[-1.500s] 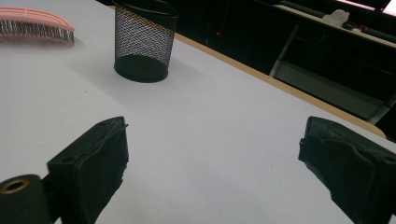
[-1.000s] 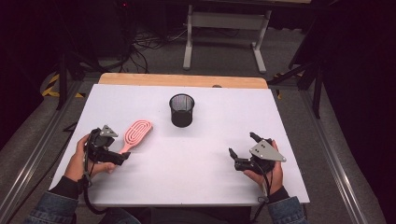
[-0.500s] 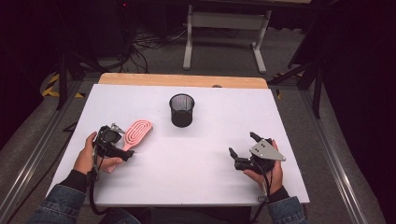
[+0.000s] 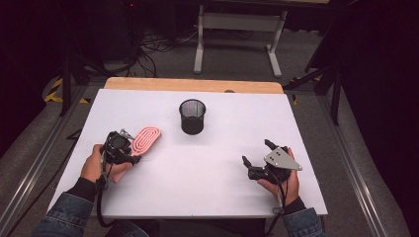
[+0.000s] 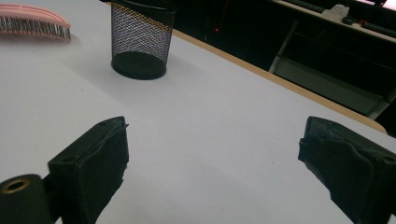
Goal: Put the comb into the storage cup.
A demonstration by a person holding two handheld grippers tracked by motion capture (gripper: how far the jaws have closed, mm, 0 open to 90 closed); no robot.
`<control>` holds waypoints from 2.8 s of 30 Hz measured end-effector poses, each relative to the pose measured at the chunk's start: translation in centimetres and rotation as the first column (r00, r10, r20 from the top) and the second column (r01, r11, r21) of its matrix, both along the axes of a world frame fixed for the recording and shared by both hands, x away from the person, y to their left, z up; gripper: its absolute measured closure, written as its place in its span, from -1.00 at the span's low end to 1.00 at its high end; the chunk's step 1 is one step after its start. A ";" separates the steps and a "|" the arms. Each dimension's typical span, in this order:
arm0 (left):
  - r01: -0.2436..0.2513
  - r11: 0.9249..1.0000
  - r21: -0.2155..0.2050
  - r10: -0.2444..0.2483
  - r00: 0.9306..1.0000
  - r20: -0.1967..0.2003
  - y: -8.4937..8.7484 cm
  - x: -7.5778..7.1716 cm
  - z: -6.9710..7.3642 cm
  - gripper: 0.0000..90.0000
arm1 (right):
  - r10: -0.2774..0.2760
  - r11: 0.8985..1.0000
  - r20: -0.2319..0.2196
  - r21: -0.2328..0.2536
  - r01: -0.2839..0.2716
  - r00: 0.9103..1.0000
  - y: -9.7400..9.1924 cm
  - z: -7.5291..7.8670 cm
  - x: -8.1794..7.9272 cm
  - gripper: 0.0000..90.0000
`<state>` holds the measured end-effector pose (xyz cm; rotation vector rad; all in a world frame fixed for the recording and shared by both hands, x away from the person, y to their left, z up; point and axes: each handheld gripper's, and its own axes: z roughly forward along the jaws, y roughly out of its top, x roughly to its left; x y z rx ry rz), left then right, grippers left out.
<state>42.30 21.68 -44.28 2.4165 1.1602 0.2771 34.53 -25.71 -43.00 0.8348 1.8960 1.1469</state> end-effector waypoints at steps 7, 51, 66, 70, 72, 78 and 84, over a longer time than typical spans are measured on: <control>0.018 1.000 0.004 -0.018 1.000 -0.001 -0.1 0.0 0.1 0.14 | 0.001 1.000 -0.004 -0.002 -0.001 1.000 0.0 0.0 0.1 -0.81; 0.065 0.997 0.029 -0.069 0.979 0.189 -0.4 -1.8 0.4 0.54 | -0.028 1.000 0.001 0.014 0.028 1.000 -0.3 -0.1 0.2 -0.82; 0.054 0.998 0.017 -0.057 0.947 0.316 -0.5 -2.8 0.6 0.55 | -0.061 0.995 0.004 0.082 0.060 0.998 -1.2 -0.1 0.5 -0.82; 0.048 0.999 -0.004 -0.044 0.929 0.368 -0.3 -3.1 1.0 0.55 | -0.060 0.994 0.002 0.093 0.059 0.998 -1.3 -0.1 0.6 -0.81; 0.041 0.999 -0.025 -0.028 0.922 0.386 -0.2 -3.2 1.2 0.54 | -0.058 0.994 0.002 0.090 0.058 0.998 -1.2 -0.1 0.7 -0.82; 0.054 0.997 -0.063 -0.020 0.894 0.448 -0.1 -3.8 1.9 0.55 | -0.035 0.995 -0.001 0.097 0.035 0.999 -0.9 0.1 0.9 -0.82; 0.079 0.991 -0.104 -0.018 0.869 0.494 -0.3 -4.3 2.4 0.55 | 0.001 0.993 -0.008 0.119 0.000 1.000 -0.2 0.6 1.2 -0.83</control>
